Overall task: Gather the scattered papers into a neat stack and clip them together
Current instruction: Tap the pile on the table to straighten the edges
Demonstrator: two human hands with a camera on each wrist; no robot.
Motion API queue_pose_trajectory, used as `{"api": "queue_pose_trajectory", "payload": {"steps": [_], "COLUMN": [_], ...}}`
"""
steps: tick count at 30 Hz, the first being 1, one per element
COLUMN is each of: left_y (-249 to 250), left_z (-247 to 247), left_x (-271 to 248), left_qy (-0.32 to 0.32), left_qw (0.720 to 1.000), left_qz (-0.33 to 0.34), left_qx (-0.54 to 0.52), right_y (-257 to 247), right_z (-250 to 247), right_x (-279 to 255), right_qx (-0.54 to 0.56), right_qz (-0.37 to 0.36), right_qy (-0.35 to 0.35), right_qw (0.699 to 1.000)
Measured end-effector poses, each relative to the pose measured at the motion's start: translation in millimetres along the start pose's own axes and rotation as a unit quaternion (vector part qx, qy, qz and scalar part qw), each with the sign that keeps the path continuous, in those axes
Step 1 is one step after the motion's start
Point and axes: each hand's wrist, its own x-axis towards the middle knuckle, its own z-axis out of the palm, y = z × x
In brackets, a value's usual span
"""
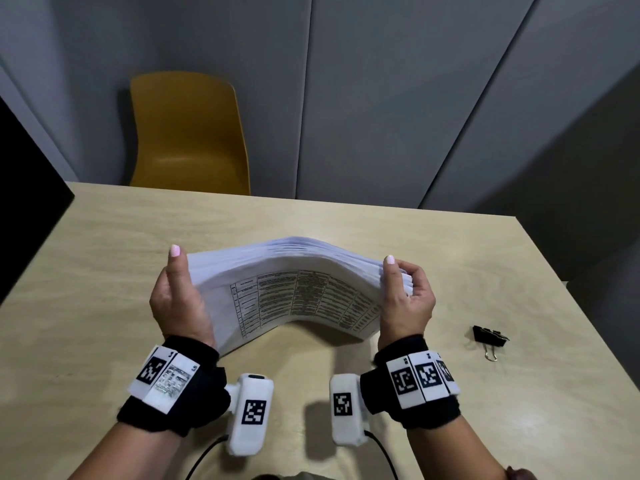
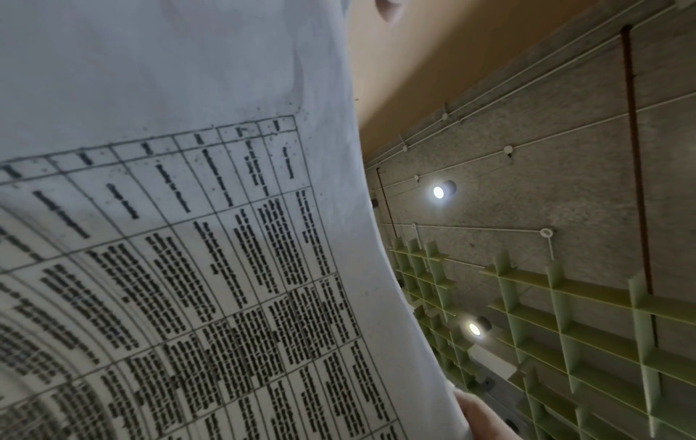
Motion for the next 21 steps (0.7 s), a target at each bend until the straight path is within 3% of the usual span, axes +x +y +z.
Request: {"api": "queue_pose_trajectory", "payload": {"steps": [11,21], "left_y": [4.8,1.7], "left_z": [2.0,-0.7], "left_x": [0.6,4.3], "left_qy": [0.000,-0.005], "left_qw": [1.000,1.000], "left_qz": [0.013,0.017], "left_qx": [0.016,0.016], "right_y": [3.3,5.0], "right_z": [-2.2,-4.8], "right_x": [3.7,4.4], "right_qx": [-0.022,-0.043], "right_qz": [0.006,-0.016], "right_qy": [0.021,-0.008], "right_qw": [1.000,0.999]}}
